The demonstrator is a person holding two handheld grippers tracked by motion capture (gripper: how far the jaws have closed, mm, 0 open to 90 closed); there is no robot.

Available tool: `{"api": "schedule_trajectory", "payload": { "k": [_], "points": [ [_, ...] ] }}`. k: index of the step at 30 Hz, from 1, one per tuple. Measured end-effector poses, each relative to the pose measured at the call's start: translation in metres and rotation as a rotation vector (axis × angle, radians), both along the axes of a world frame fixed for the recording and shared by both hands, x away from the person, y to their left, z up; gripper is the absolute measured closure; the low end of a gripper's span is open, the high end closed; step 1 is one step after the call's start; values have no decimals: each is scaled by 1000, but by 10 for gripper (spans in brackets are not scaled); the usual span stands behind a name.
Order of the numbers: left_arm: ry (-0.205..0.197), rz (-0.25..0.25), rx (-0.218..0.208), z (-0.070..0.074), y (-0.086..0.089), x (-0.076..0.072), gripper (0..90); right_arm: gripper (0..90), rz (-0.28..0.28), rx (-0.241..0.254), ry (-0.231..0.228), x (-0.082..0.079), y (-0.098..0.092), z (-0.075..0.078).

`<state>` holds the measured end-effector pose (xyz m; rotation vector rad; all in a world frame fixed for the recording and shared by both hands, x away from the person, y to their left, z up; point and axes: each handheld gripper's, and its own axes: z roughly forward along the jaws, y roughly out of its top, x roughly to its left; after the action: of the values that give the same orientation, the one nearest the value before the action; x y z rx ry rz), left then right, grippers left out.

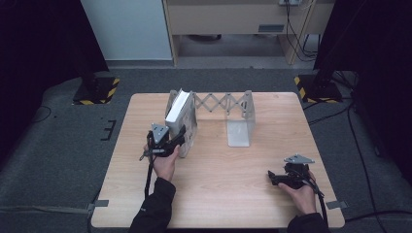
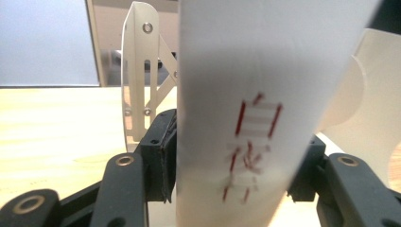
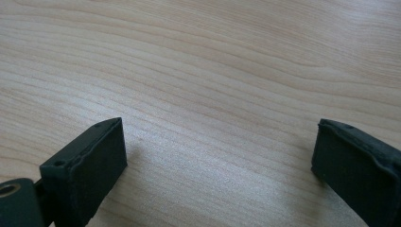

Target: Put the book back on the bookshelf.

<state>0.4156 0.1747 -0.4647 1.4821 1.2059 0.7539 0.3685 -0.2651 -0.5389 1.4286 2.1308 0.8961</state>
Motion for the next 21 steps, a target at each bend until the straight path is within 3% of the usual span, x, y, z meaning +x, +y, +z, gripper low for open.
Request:
{"api": "schedule_trajectory", "payload": {
  "k": [5, 7, 21],
  "points": [
    [38, -34, -44, -10, 5, -5, 451, 43, 2, -1, 0, 0, 0, 0],
    [43, -37, -40, -14, 6, -5, 457, 43, 2, -1, -1, 0, 0, 0],
    [1, 27, -31, -18, -7, 5, 492, 42, 2, 0, 0, 0, 0, 0]
  ]
}}
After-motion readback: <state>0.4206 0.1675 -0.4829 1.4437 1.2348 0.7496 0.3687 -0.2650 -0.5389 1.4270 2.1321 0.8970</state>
